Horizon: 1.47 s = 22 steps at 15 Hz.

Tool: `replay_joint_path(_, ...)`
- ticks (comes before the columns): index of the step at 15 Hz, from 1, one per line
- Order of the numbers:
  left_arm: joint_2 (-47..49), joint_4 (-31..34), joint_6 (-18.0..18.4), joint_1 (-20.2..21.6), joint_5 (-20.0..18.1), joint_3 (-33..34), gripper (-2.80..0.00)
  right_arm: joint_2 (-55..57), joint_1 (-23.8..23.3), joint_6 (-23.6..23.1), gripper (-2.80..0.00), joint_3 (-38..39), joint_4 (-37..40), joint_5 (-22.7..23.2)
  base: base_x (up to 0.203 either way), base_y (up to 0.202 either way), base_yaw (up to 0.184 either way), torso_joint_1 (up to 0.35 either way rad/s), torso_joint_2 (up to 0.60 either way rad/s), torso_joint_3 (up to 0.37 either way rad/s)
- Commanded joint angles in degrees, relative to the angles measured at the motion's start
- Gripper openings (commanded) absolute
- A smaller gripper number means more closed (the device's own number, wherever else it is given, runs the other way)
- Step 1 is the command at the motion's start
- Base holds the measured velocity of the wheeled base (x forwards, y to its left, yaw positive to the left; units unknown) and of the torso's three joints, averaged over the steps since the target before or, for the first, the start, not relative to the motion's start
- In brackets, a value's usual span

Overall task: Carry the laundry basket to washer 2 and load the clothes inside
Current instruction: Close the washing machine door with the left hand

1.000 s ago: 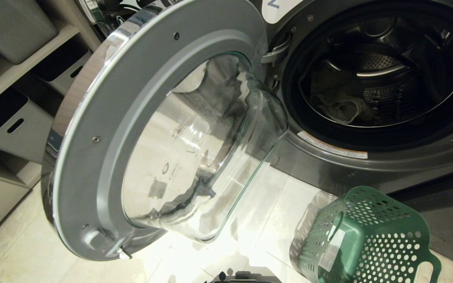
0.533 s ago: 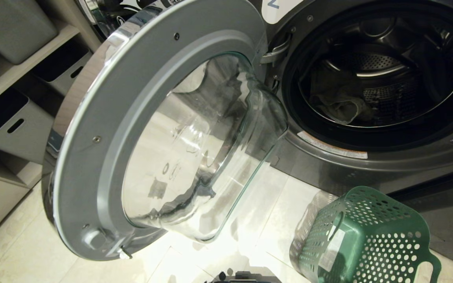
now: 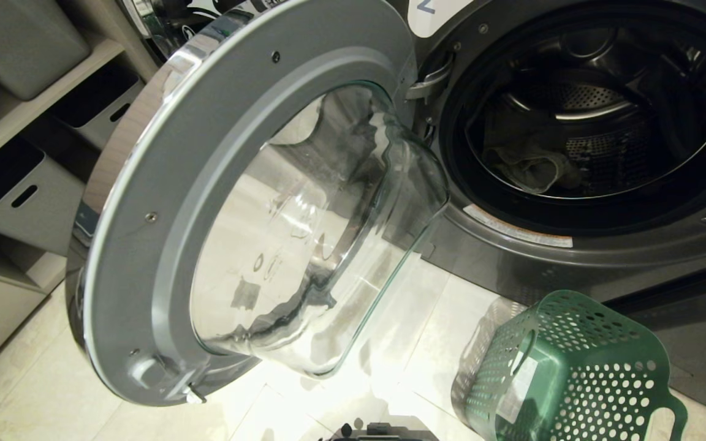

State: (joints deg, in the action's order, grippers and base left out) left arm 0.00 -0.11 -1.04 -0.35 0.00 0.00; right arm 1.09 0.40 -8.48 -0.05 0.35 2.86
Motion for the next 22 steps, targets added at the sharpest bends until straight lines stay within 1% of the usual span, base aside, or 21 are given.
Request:
replay_joint_path(1, 0.1, 0.0, 0.0, 0.0, 0.0, 0.1, -2.8, -1.0, -0.1, 0.2, -2.8, 0.0, 0.2, -0.1, 0.0, 0.0, 0.0, 0.0, 0.0, 0.0)
replay_joint_path(11, 0.1, 0.0, 0.3, 0.0, -0.1, 0.1, -2.8, -1.0, -0.1, -0.2, -2.8, 0.0, 0.2, -0.4, 0.0, 0.0, 0.0, 0.0, 0.0, 0.0)
replay_joint_path(17, 0.1, -0.1, 1.4, 0.0, -0.3, 0.1, -2.8, -1.0, -0.1, 0.4, -2.8, 0.0, 0.2, -0.7, 0.0, 0.0, 0.0, 0.0, 0.0, 0.0)
replay_joint_path(20, 0.1, 0.0, 1.3, 0.0, -0.4, 0.1, -2.8, -1.0, -0.1, 0.4, -2.8, 0.0, 0.2, -0.5, 0.0, 0.0, 0.0, 0.001, 0.0, 0.027)
replay_joint_path(22, 0.1, -0.1, -0.2, 0.0, 0.0, 0.1, -2.8, -1.0, -0.1, 0.4, -2.8, 0.0, 0.2, -0.4, 0.0, 0.0, 0.0, 0.001, 0.0, 0.154)
